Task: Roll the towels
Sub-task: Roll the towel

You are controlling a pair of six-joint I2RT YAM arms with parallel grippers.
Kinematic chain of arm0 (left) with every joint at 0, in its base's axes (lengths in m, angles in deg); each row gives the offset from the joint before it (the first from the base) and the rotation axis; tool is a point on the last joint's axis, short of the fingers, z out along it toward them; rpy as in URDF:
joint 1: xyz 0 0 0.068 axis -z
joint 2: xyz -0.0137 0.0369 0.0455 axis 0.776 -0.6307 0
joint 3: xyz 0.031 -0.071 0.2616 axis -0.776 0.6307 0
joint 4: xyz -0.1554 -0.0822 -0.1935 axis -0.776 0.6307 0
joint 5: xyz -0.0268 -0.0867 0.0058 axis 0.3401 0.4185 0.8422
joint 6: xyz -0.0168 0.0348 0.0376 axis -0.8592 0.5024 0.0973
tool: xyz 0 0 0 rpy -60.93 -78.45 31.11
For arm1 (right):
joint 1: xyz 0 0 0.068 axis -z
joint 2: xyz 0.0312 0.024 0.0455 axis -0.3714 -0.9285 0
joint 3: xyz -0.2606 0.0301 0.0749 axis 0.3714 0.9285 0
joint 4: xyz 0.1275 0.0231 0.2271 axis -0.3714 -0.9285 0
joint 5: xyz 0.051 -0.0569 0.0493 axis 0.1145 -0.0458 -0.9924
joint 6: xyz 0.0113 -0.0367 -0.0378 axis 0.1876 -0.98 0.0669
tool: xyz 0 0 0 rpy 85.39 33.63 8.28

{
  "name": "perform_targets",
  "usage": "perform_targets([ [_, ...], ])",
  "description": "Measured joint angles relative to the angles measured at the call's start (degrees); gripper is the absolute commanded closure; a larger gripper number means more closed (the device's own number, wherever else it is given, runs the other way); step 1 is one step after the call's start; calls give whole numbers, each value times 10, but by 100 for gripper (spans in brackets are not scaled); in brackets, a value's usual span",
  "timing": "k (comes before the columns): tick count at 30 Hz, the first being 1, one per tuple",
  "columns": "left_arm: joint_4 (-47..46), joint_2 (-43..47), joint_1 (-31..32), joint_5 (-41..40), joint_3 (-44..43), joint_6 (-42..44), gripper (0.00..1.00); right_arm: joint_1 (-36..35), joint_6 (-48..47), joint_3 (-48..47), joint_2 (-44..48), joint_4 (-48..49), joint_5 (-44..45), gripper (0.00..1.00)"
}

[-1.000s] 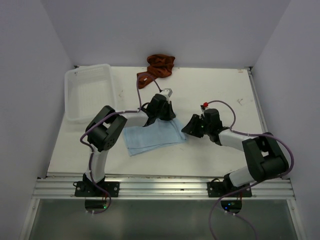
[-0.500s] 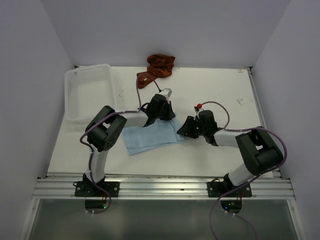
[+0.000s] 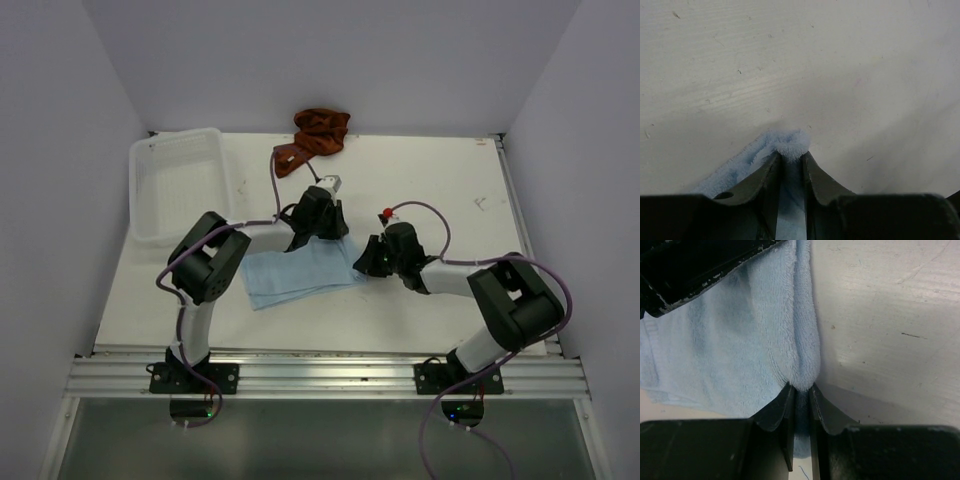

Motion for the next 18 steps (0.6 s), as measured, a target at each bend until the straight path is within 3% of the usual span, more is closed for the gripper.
perform_targets([
  [8, 40, 15, -3, -4, -25, 0, 58, -46, -49, -29, 41, -104, 117, 100],
  [18, 68, 71, -11, -9, -33, 0, 52, -94, -87, -68, 49, -199, 250, 100],
])
